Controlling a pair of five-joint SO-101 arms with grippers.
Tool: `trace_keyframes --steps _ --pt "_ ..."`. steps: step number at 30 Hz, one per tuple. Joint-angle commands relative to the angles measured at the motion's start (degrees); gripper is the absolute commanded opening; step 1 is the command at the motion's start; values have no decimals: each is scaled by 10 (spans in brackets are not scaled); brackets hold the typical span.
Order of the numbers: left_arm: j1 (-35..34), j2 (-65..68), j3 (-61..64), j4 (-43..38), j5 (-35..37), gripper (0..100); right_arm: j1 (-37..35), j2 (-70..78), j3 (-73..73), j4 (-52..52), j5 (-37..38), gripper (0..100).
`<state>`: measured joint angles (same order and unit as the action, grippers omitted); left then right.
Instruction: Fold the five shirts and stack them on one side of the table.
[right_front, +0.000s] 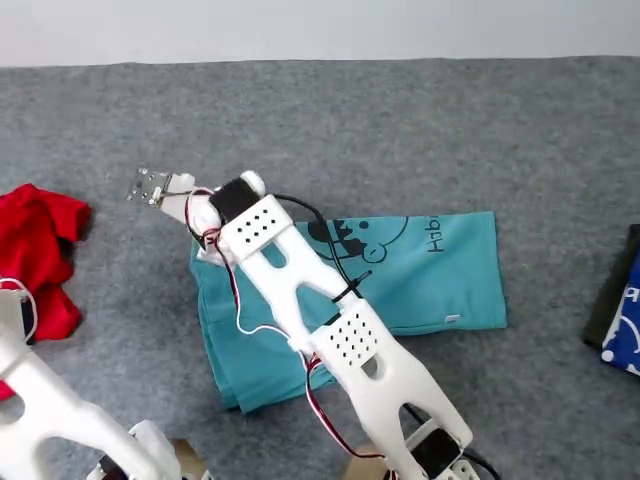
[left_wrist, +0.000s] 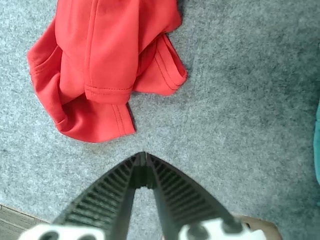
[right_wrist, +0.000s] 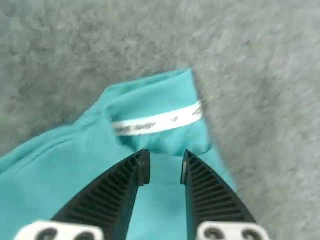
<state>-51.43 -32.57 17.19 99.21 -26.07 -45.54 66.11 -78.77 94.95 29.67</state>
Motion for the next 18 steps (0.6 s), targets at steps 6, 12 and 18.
trace_keyframes --steps 6,12,18 --pt "-23 -16 -8 11 2 4 21 -98 -40 81 -73 11" --pt "-82 -14 -31 11 -2 4 22 -230 110 81 -65 11" --pt "-94 -14 -30 11 -2 4 24 -384 352 80 -27 9"
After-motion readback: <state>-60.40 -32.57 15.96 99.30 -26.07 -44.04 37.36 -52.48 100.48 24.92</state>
